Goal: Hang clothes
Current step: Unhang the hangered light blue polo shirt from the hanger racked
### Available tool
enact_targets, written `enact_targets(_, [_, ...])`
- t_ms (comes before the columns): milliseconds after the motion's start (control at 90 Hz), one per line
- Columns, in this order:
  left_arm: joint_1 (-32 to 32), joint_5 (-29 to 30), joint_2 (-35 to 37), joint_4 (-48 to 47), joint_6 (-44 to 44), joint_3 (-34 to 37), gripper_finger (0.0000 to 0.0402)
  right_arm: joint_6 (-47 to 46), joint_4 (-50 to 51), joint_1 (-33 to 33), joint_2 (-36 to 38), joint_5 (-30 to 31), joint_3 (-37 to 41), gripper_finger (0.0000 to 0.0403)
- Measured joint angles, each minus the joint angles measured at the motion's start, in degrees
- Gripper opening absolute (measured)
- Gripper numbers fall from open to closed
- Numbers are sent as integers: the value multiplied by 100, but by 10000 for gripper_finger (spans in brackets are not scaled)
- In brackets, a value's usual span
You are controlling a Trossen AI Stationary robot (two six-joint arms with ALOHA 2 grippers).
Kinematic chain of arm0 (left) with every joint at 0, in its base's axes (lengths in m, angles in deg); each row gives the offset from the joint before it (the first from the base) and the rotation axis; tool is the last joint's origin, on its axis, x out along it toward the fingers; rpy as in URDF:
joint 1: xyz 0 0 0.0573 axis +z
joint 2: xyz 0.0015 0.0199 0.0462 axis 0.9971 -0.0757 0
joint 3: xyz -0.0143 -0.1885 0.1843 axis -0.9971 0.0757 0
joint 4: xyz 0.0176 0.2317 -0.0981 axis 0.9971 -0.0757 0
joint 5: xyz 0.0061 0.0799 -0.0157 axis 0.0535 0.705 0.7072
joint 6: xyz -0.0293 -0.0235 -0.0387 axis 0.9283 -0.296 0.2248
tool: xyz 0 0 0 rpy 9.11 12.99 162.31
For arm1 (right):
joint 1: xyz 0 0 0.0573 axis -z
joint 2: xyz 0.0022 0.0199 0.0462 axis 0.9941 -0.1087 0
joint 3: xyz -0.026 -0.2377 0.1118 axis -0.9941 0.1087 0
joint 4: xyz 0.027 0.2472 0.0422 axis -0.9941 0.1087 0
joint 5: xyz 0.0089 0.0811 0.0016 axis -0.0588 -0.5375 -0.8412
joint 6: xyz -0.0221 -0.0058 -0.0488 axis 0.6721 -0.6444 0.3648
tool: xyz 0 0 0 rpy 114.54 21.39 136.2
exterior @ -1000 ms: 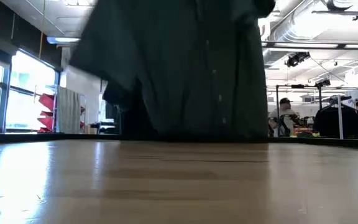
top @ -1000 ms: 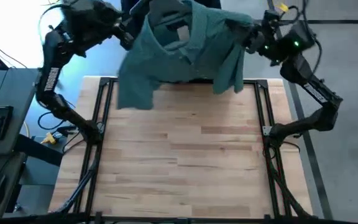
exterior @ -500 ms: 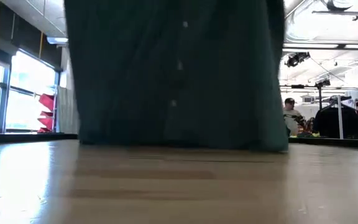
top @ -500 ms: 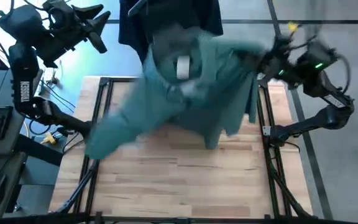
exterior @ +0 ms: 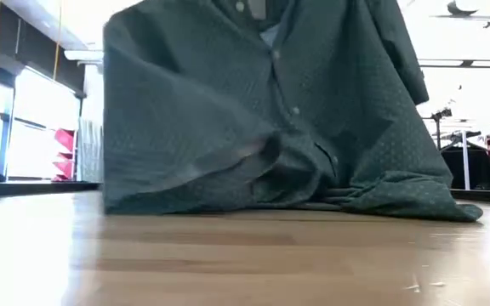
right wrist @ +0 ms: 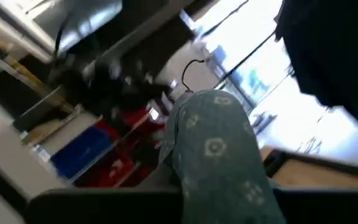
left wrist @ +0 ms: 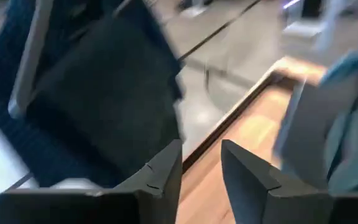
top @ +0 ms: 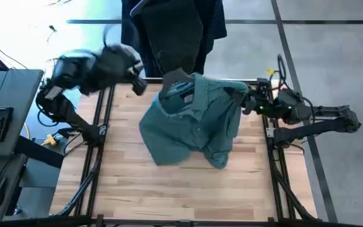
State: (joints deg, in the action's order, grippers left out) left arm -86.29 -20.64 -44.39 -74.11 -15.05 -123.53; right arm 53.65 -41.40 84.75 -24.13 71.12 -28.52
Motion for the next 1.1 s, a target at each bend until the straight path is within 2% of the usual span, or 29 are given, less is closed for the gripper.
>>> enact_targets(56, [-308,610,-20,-55,541,269,61,175,35,7,82,297,54,2])
enact_targets(111, [-497,943,-34,-73,1103,560,54,250,105,14,94,438,90,2])
enact_targets(167, [-578,960,-45,-57,1623,882,51,300,145,13,66,428,93,2])
enact_targets(267, [-560,656,-58,281,2254,1488,61,406,208,0,61,194,105,2])
enact_targets(478, [-521,375,-56,1412,2014,2406,141,578,185,9,70,-112,99,2])
enact_targets(622, [-520,765,-52,1950,1954,2806,208,580,178,7,70,-268,99,2])
enact_targets(733, [-412,1020,-49,2336,1927,3097,245,662,182,7,70,-307,99,2])
enact_targets(867, [-207,824,-49,2838,1735,3328,263,793,209,3,70,-219,100,2])
enact_targets(956, [-108,807,-50,3326,1494,3485,263,794,210,3,70,-155,99,2])
enact_targets(1100, [-1,606,-54,3577,1345,3519,260,866,214,-7,89,-268,98,2])
